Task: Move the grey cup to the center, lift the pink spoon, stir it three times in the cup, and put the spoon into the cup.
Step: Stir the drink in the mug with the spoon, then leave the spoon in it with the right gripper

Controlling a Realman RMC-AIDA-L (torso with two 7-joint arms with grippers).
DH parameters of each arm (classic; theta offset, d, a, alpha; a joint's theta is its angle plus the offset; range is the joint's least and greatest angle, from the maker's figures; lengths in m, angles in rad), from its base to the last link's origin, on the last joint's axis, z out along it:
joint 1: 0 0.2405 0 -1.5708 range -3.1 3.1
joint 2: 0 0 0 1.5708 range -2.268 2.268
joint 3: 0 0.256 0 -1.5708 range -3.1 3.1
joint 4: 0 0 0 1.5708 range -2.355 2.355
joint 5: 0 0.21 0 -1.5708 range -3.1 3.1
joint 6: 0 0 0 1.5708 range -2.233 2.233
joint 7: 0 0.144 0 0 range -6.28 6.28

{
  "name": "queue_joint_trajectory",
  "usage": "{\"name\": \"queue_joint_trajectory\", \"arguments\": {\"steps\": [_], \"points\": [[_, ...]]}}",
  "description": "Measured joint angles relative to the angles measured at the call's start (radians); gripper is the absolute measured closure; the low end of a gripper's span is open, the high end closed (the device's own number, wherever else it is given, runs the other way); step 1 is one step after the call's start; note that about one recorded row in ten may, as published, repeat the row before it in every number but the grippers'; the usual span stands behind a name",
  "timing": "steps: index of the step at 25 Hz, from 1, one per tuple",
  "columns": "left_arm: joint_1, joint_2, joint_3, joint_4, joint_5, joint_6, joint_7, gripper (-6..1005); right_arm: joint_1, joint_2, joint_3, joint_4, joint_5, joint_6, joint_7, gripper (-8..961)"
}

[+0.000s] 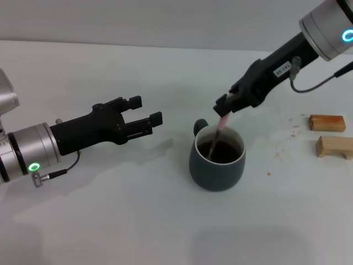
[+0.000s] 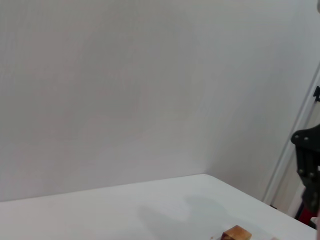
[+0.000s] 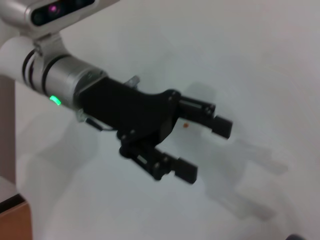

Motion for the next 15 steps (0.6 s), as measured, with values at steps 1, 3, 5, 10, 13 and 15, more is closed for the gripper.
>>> {"name": "queue_joint_trajectory", "arguments": {"steps": [1, 3, 5, 10, 13, 15], "points": [[0.000, 0.000, 0.001, 0.001, 0.000, 0.000, 0.000, 173, -0.003, 0.000, 0.000, -0.002, -0.002, -0.011, 0.001, 852], [0.001, 0.000, 0.001, 0.002, 0.000, 0.000, 0.000, 173, -0.008, -0.001, 0.000, -0.003, -0.005, -0.024, 0.003, 852], [0.000, 0.000, 0.001, 0.003, 0.000, 0.000, 0.000, 173, -0.015, -0.004, 0.002, -0.006, -0.018, -0.031, 0.004, 852], [-0.009, 0.001, 0.002, 0.003, 0.000, 0.000, 0.000, 173, -0.026, -0.010, 0.009, -0.006, -0.068, -0.015, 0.006, 851], [-0.012, 0.002, 0.001, 0.001, 0.000, 0.000, 0.000, 173, -0.033, -0.011, 0.010, -0.009, -0.078, 0.001, 0.017, 852], [-0.013, 0.002, 0.000, -0.001, 0.000, 0.000, 0.000, 172, -0.036, -0.011, 0.011, -0.012, -0.078, 0.012, 0.020, 852]]}}
